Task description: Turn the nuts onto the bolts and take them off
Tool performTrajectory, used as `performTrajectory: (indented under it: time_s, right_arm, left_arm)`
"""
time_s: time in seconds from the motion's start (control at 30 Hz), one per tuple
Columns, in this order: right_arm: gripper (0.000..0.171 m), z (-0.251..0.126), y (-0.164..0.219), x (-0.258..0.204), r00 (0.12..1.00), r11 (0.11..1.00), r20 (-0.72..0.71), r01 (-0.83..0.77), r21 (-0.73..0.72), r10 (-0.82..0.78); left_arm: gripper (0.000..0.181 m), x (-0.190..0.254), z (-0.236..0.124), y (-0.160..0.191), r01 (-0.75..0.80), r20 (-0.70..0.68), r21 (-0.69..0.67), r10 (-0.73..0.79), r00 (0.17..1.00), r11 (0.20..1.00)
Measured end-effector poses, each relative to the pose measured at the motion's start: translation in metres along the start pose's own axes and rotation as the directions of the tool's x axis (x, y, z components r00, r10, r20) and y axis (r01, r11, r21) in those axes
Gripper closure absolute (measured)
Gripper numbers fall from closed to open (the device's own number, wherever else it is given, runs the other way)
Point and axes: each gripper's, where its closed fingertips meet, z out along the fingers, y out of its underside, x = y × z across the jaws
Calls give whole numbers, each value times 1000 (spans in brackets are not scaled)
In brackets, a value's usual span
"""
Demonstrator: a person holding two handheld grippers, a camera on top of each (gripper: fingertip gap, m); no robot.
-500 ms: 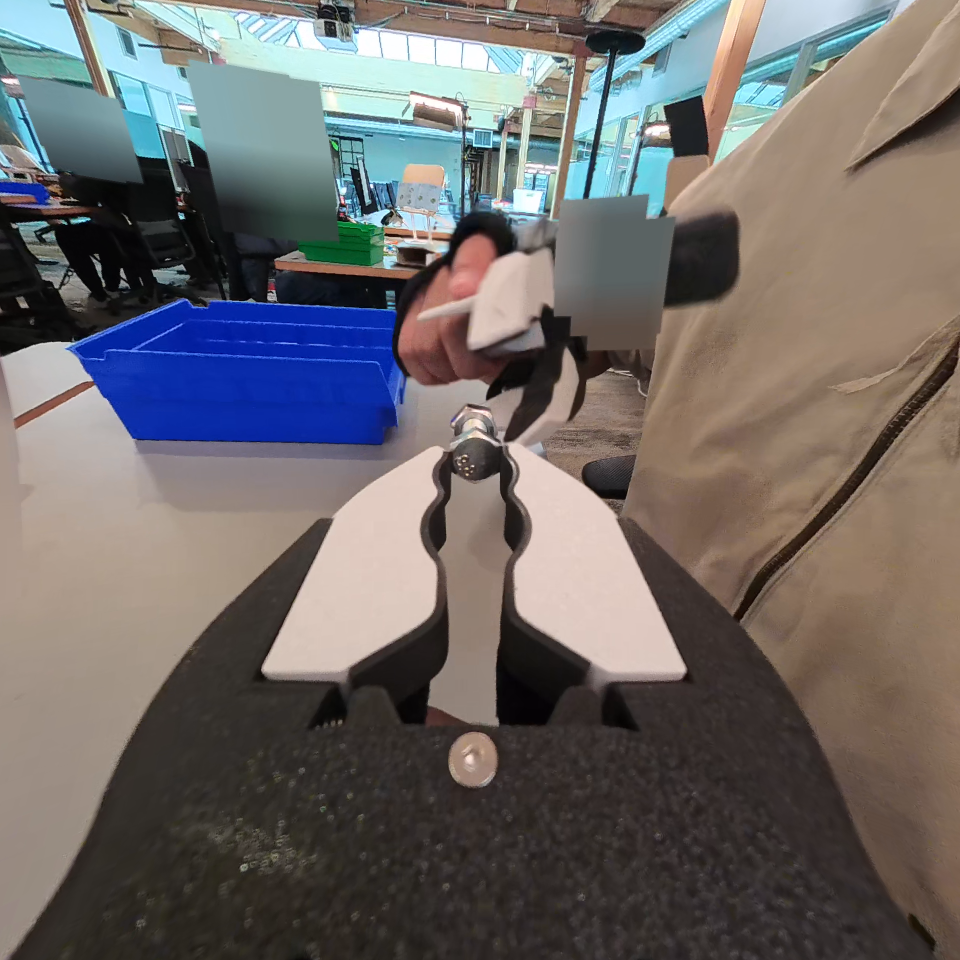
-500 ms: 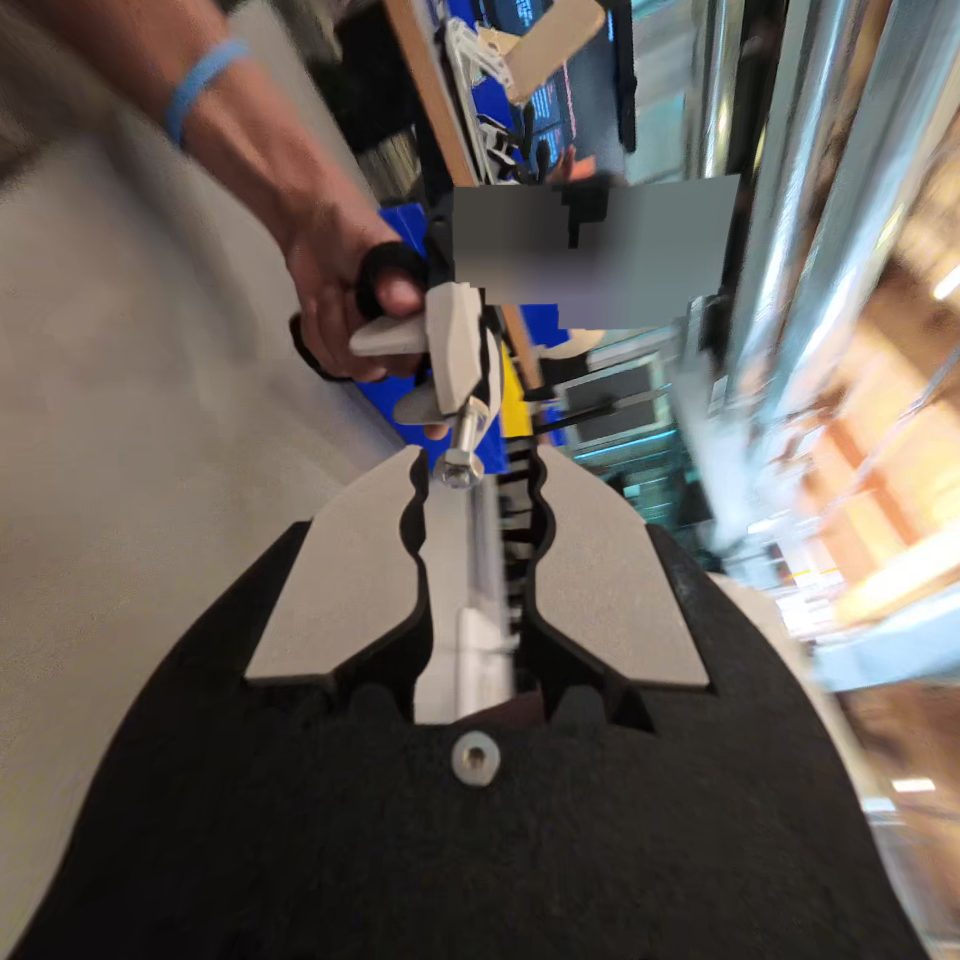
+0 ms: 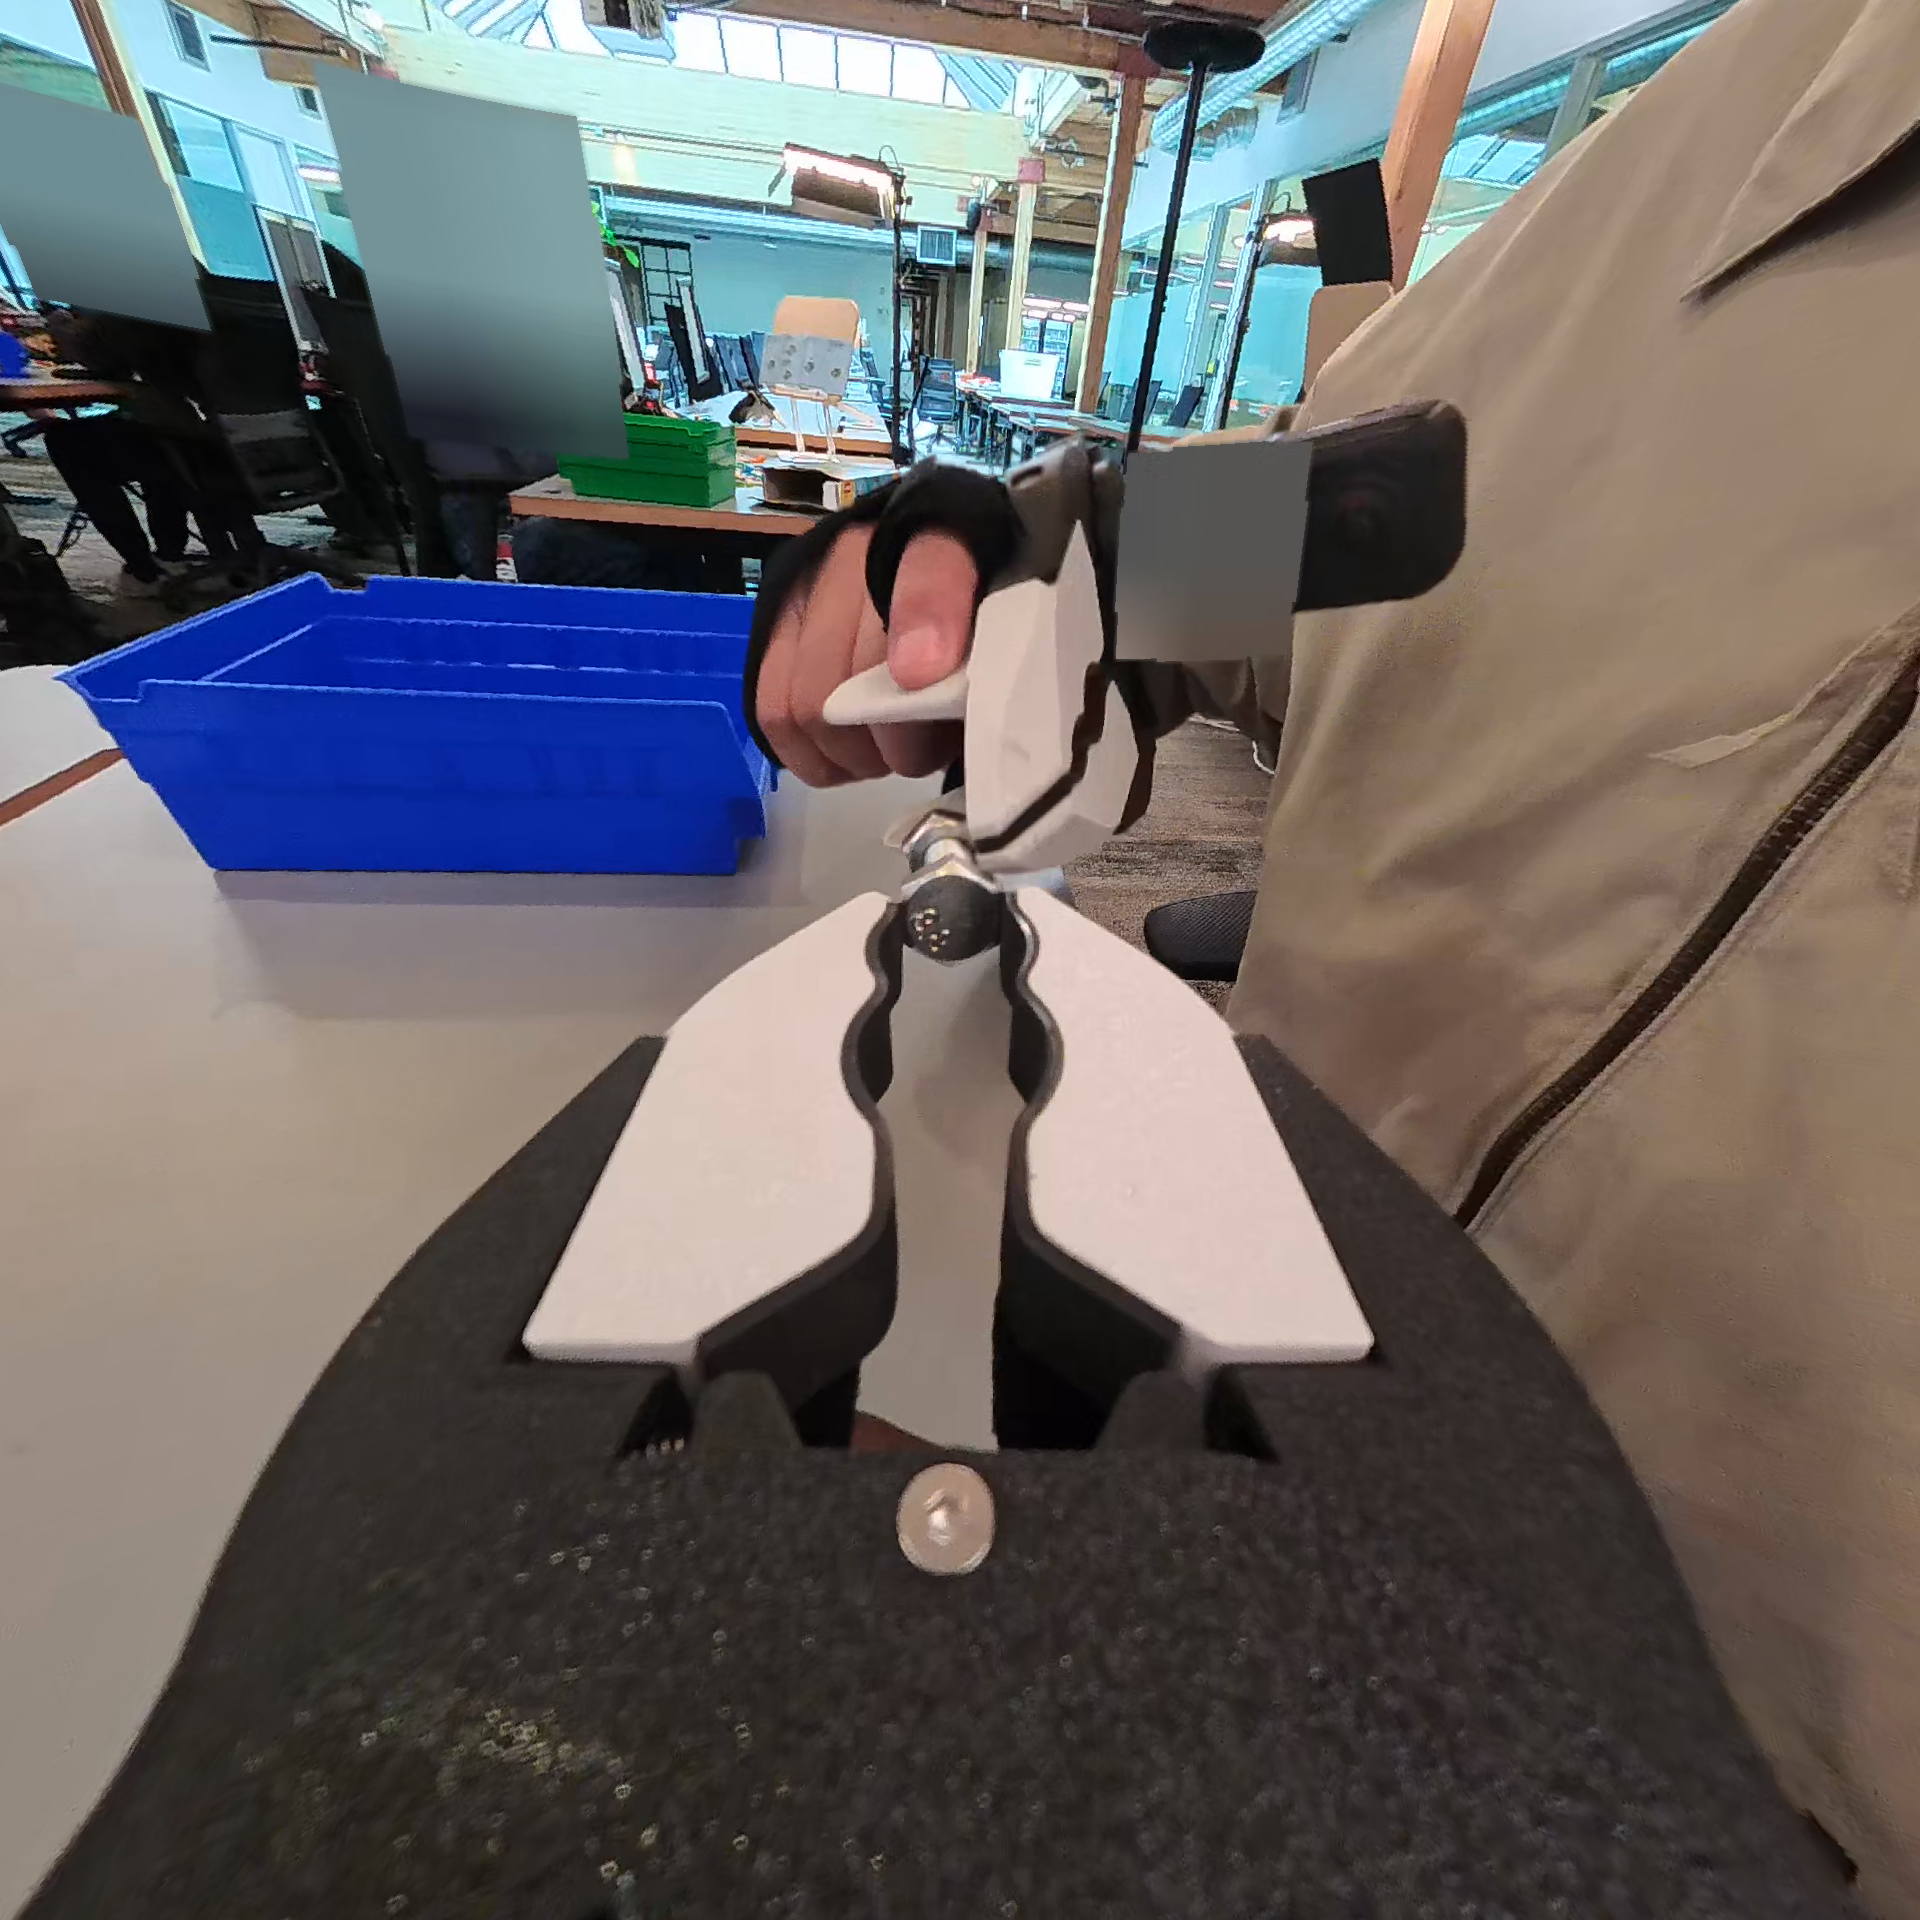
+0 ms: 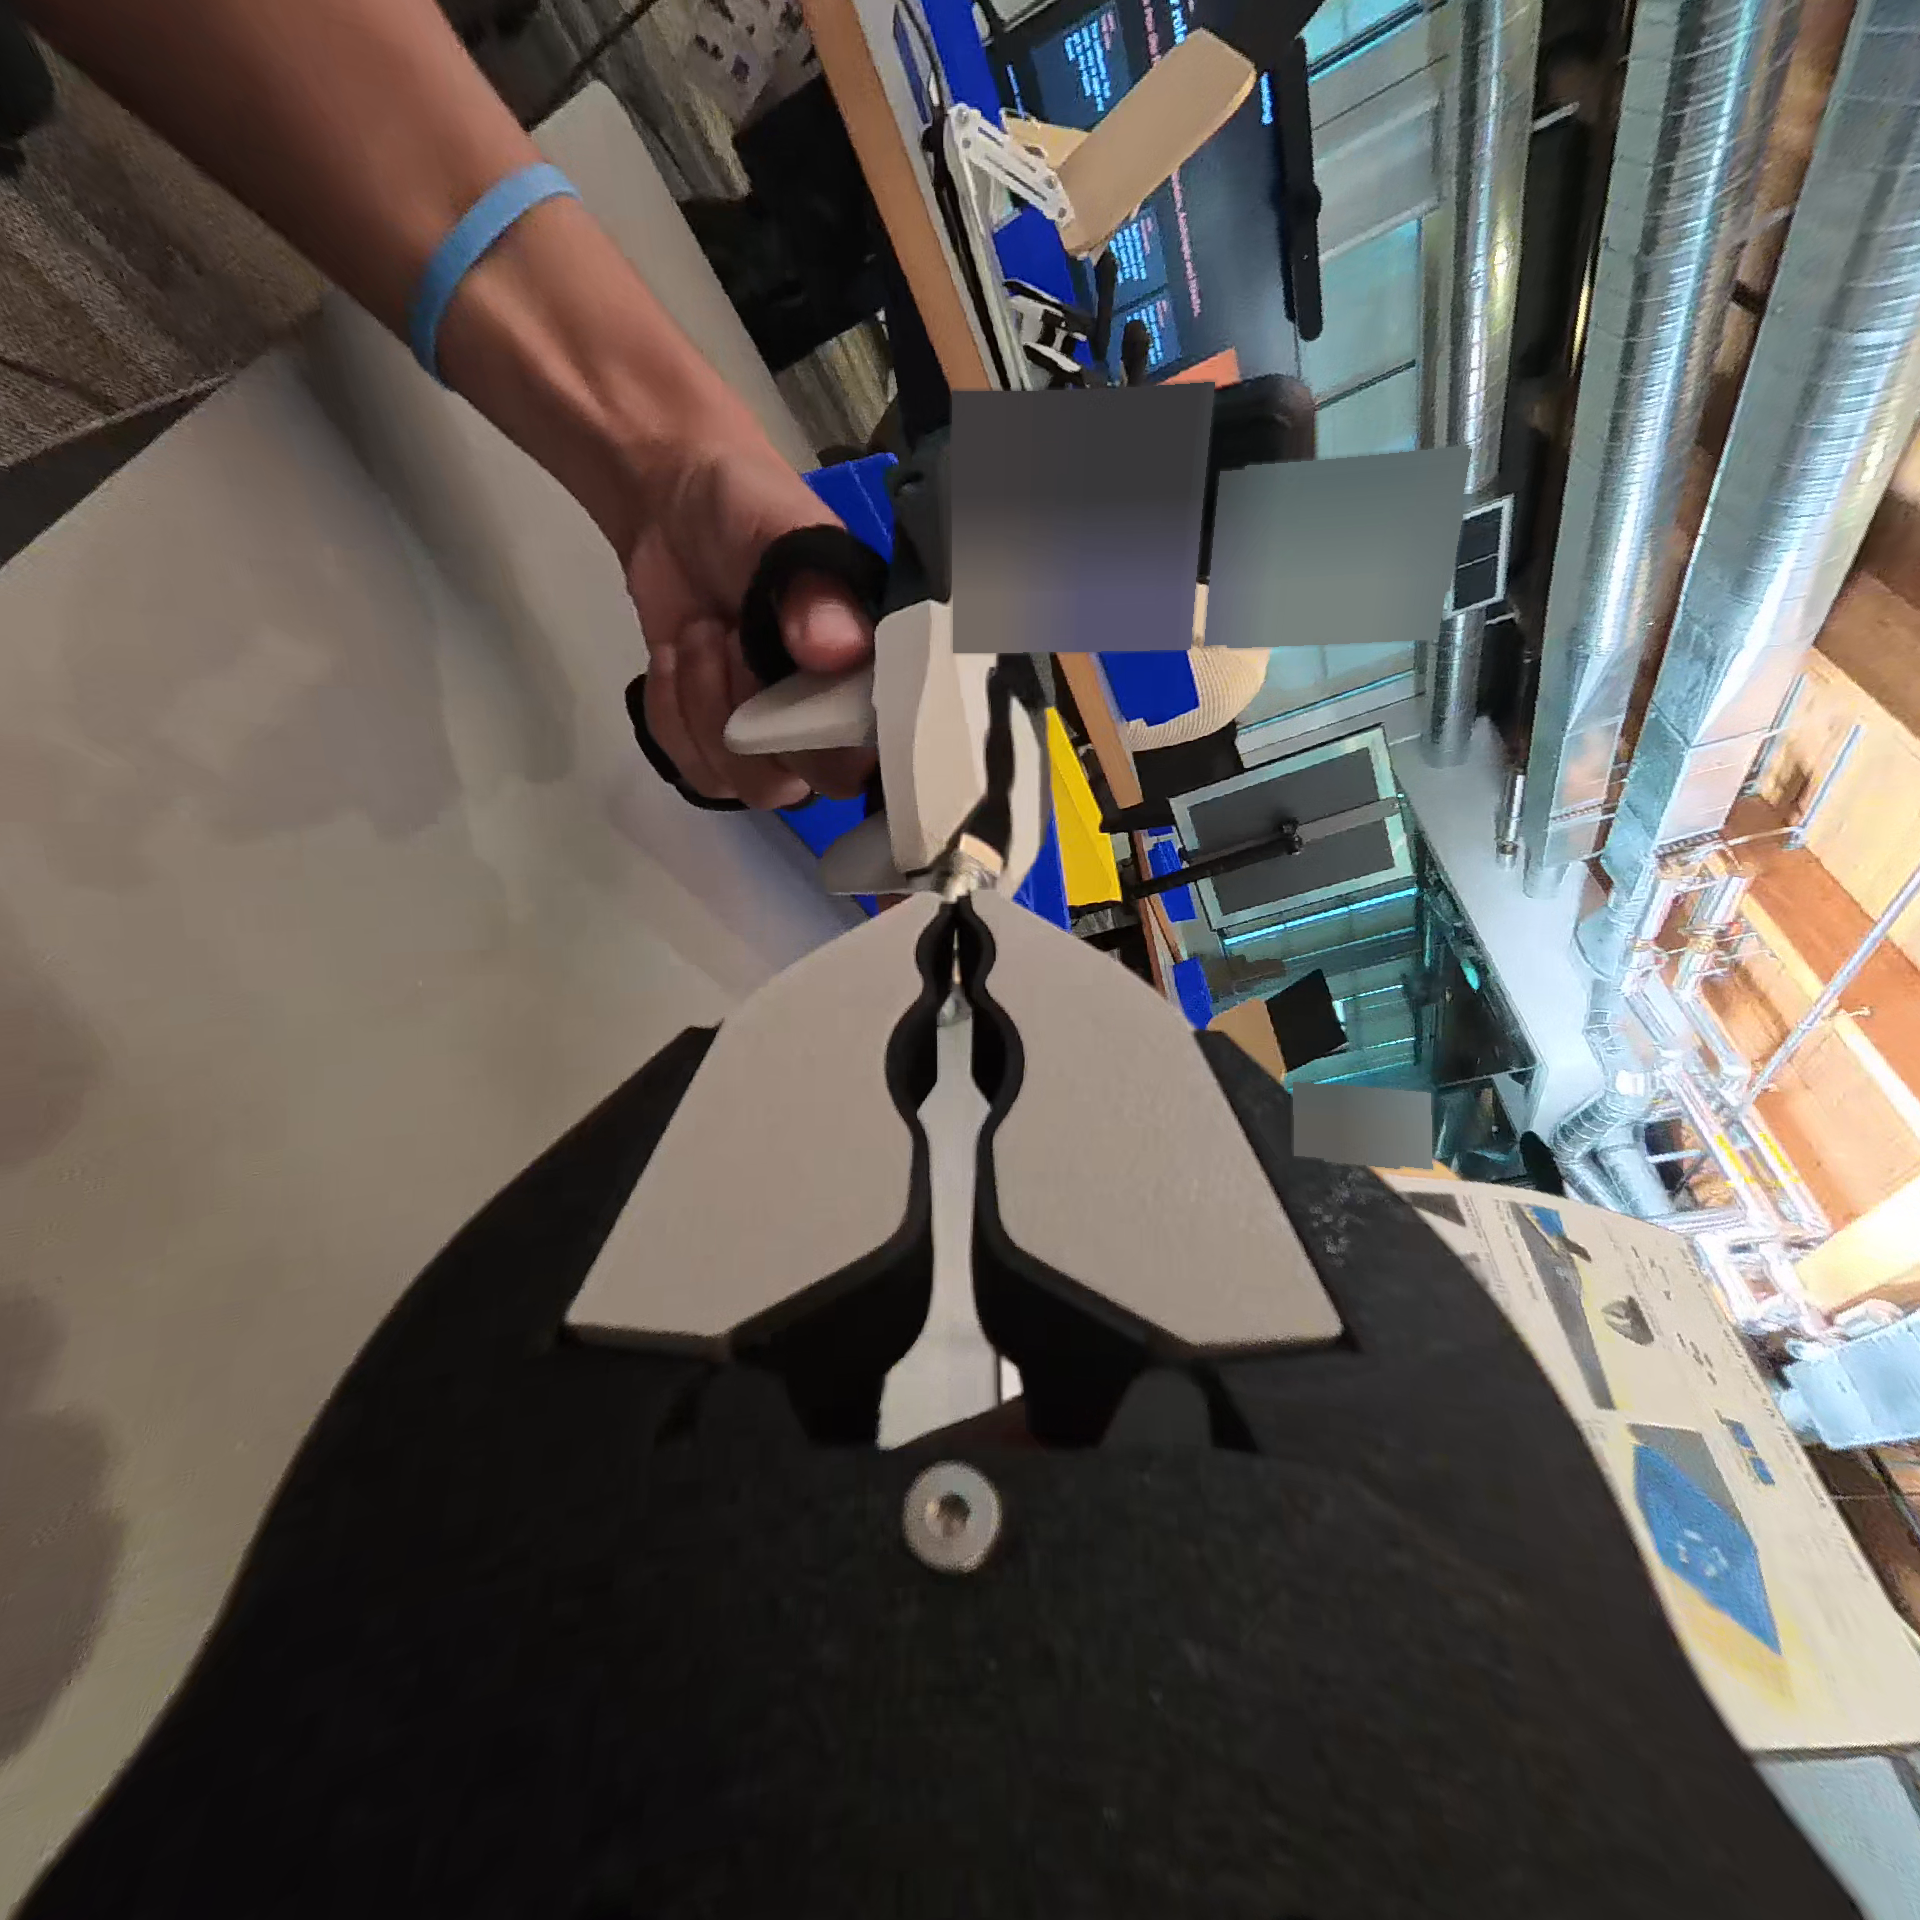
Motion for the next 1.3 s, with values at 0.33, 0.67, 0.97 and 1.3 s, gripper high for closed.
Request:
performTrajectory:
  time_s: [0.33,0.67,0.97,1.3]
  right_arm:
    - [141,-5,11,-1,995,995,-16,-102,-3,102]
    - [142,6,18,-9,985,986,45,-164,-18,165]
    - [140,6,29,-16,952,954,71,-297,-34,298]
    - [151,8,16,-4,932,933,56,-359,22,357]
  left_arm:
    - [164,-4,-5,-3,13,9,23,-13,1000,1000]
    - [164,-2,-4,-3,8,8,17,-8,1000,1000]
    - [164,-4,-4,-2,16,7,23,-17,1000,1000]
    - [164,-2,-4,-3,6,5,25,-7,1000,1000]
